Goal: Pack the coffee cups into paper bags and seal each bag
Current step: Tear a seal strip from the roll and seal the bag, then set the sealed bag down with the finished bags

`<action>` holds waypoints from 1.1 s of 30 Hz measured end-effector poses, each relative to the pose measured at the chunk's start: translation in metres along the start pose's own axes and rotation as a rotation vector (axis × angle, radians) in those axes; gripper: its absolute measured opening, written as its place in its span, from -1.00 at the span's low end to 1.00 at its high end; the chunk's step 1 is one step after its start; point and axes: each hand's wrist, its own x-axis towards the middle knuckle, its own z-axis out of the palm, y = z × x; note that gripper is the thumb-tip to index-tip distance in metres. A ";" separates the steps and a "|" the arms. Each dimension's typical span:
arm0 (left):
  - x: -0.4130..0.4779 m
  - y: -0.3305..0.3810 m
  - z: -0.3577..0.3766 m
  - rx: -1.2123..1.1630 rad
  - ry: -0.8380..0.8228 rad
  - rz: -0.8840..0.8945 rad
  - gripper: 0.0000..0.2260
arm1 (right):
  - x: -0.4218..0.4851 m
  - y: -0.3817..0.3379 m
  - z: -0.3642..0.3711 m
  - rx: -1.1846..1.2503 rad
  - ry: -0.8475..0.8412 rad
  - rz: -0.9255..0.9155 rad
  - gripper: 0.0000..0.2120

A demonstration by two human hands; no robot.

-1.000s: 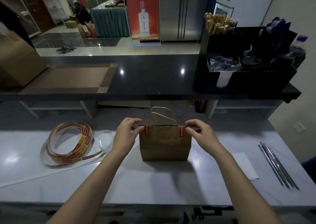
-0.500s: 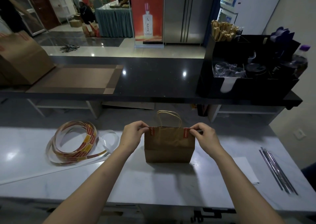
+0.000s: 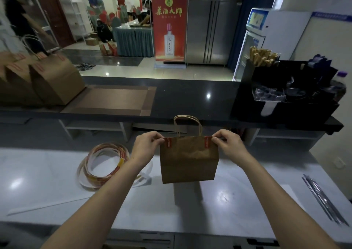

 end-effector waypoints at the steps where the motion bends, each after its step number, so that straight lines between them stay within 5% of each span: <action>1: 0.000 -0.001 -0.012 -0.002 0.011 0.002 -0.93 | 0.002 -0.011 0.003 0.007 -0.003 -0.003 -0.95; 20: -0.032 -0.050 -0.219 -0.164 0.158 0.124 -0.94 | 0.016 -0.209 0.102 0.363 0.070 -0.079 -0.88; 33: -0.028 -0.108 -0.278 -0.231 -0.007 0.099 -0.73 | 0.051 -0.274 0.132 0.629 -0.077 0.029 -0.80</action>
